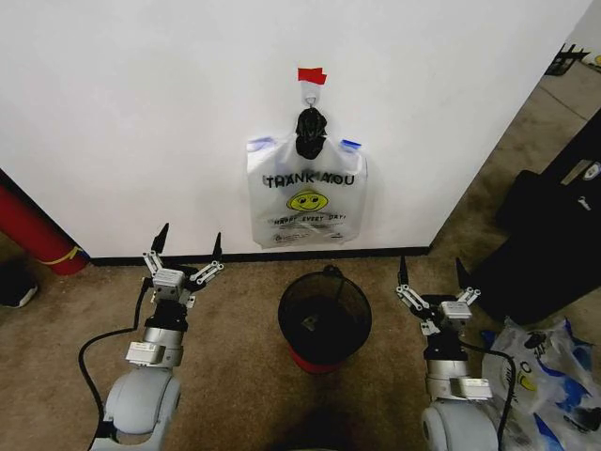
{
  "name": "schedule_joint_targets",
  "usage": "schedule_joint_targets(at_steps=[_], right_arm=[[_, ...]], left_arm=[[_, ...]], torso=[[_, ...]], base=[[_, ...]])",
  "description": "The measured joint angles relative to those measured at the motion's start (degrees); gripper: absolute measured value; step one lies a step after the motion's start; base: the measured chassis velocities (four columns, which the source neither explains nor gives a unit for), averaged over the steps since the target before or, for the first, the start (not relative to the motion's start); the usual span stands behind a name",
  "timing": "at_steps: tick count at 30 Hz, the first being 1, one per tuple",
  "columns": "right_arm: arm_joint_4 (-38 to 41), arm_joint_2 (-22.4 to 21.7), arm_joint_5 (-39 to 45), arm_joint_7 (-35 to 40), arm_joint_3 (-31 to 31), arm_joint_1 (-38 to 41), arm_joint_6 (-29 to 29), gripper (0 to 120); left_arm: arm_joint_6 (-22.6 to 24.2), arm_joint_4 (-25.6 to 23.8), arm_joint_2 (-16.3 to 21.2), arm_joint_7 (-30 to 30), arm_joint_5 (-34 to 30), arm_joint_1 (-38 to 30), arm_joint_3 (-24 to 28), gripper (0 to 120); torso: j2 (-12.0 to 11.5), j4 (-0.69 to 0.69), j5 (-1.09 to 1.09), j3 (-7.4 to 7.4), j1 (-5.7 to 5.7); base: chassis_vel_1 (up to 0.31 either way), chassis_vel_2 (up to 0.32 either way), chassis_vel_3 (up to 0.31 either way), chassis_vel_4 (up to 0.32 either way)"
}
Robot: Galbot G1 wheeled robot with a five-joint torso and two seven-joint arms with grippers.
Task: Pick up the garbage bag from the wall and place it over the trash bin.
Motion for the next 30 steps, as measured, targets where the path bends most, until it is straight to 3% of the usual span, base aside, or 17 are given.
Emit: schedule_joint_targets(at_steps=[13, 30], right_arm=[[2.82, -1.52, 9.58, -4.17, -1.33, -0.29, -4.21, 100], [2.22, -0.74, 2.68, -4.35, -1.27, -0.53, -3.87, 100]], left_arm=[[2.52, -0.6, -1.36, 0.56, -1.08, 0.91, 1.2, 100], [2.45, -0.7, -0.43, 0.86, 0.17, 1.29, 1.19, 100]], torso=[[0.0, 0.02, 0.02, 0.0, 0.0], [0.0, 0.02, 0.02, 0.0, 0.0]], base=[[0.0, 0.0, 0.0, 0.0], [0.0, 0.0, 0.0, 0.0]])
